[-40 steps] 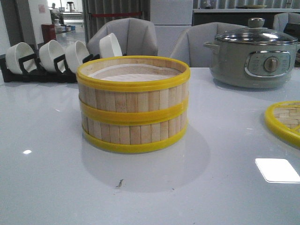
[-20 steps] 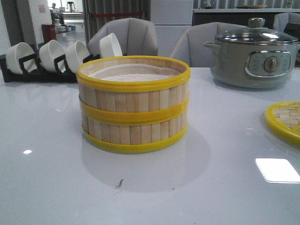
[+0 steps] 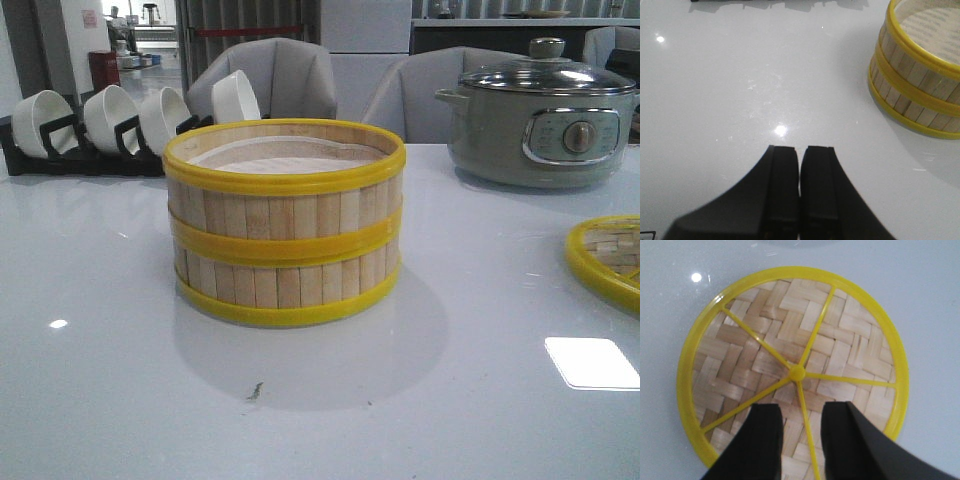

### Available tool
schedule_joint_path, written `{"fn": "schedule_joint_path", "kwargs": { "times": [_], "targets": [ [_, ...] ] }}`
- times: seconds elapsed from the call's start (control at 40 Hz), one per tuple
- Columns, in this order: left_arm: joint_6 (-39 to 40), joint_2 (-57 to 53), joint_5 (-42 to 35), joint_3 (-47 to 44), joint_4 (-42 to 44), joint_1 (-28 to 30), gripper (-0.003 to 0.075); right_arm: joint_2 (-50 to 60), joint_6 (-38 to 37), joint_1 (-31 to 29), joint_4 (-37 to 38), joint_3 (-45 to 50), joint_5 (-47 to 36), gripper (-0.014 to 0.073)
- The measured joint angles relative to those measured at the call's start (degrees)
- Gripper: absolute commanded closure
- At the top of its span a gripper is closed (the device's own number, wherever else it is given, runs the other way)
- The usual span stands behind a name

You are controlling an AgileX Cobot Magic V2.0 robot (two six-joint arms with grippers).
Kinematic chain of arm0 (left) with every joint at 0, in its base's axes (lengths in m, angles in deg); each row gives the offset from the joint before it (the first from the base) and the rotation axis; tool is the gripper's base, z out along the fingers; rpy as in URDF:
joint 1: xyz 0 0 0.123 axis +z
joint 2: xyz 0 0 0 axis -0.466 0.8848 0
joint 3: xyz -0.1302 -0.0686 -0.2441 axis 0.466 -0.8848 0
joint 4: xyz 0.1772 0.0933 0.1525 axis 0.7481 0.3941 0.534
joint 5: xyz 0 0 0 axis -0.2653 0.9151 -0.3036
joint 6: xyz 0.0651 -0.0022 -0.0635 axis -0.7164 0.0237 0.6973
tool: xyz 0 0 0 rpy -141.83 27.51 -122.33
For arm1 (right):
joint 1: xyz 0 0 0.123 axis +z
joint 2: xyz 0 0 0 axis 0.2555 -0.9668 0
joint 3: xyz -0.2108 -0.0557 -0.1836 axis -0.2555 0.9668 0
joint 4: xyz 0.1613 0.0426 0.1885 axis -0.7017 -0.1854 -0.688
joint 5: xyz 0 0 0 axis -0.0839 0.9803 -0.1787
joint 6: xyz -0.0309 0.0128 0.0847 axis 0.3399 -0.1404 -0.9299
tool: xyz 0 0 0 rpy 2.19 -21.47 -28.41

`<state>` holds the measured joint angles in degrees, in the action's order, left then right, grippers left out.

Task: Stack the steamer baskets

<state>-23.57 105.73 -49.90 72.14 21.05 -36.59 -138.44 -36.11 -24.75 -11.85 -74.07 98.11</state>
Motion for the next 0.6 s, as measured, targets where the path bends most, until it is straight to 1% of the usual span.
{"fn": "schedule_joint_path", "kwargs": {
  "times": [0.23, 0.6],
  "targets": [
    [0.0, 0.0, 0.0, 0.0, 0.0, 0.0, 0.0637, -7.42, 0.0, -0.22, -0.87, -5.72, 0.47, 0.0276],
    [0.0, 0.0, 0.0, 0.0, 0.0, 0.0, 0.0637, -12.6, 0.0, -0.22, -1.59, -6.37, 2.22, 0.0276]
  ]
}}
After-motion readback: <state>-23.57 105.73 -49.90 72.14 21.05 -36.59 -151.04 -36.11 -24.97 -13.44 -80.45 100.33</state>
